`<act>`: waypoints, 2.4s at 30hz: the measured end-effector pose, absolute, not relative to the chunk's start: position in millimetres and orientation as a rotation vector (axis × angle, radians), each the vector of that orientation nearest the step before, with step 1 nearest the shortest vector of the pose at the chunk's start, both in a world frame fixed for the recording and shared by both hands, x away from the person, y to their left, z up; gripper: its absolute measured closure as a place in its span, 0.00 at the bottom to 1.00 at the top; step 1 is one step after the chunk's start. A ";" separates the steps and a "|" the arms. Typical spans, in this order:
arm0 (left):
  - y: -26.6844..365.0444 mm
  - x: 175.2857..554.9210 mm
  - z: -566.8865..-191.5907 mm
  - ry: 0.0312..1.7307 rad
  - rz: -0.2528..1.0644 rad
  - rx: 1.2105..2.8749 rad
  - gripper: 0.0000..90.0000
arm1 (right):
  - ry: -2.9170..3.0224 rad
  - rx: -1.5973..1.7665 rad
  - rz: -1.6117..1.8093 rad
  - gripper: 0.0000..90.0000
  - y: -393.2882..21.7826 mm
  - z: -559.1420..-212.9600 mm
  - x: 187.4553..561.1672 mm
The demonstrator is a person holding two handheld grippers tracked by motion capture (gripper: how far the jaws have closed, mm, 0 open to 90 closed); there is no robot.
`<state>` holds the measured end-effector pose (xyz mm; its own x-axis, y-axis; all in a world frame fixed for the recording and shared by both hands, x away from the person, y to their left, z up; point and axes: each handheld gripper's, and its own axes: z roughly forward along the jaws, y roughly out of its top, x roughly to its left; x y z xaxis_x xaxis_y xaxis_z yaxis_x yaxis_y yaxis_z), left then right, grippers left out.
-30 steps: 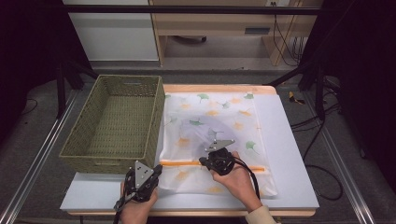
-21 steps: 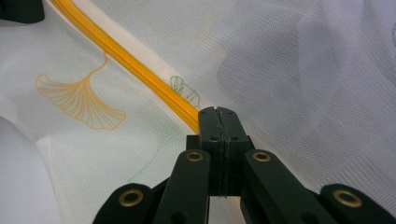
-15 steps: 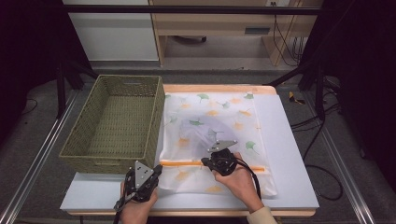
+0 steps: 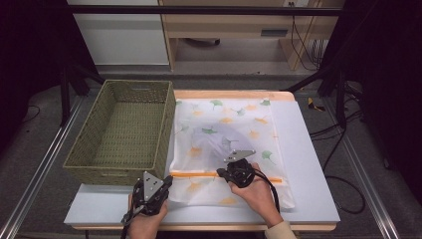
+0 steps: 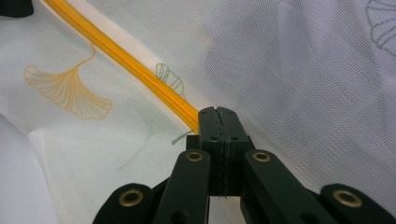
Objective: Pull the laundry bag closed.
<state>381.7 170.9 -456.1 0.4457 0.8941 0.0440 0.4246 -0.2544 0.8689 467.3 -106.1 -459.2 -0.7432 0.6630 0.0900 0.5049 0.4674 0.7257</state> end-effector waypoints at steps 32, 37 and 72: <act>172.8 381.5 -461.3 1.130 0.712 1.854 0.99 | 2.485 1.075 1.076 1.00 -124.6 -455.0 462.2; 172.9 380.5 -460.5 1.129 0.717 1.845 0.99 | 2.483 1.084 1.060 1.00 -127.3 -453.3 460.6; 178.3 378.7 -467.7 1.136 0.707 1.835 0.99 | 2.380 1.234 1.032 1.00 -178.8 -455.7 446.3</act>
<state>378.7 178.3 -467.7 0.4294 0.9026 0.0314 0.4266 -0.2333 0.8738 446.3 -178.8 -455.7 -0.6018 0.7943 0.0831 0.6034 0.3840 0.6989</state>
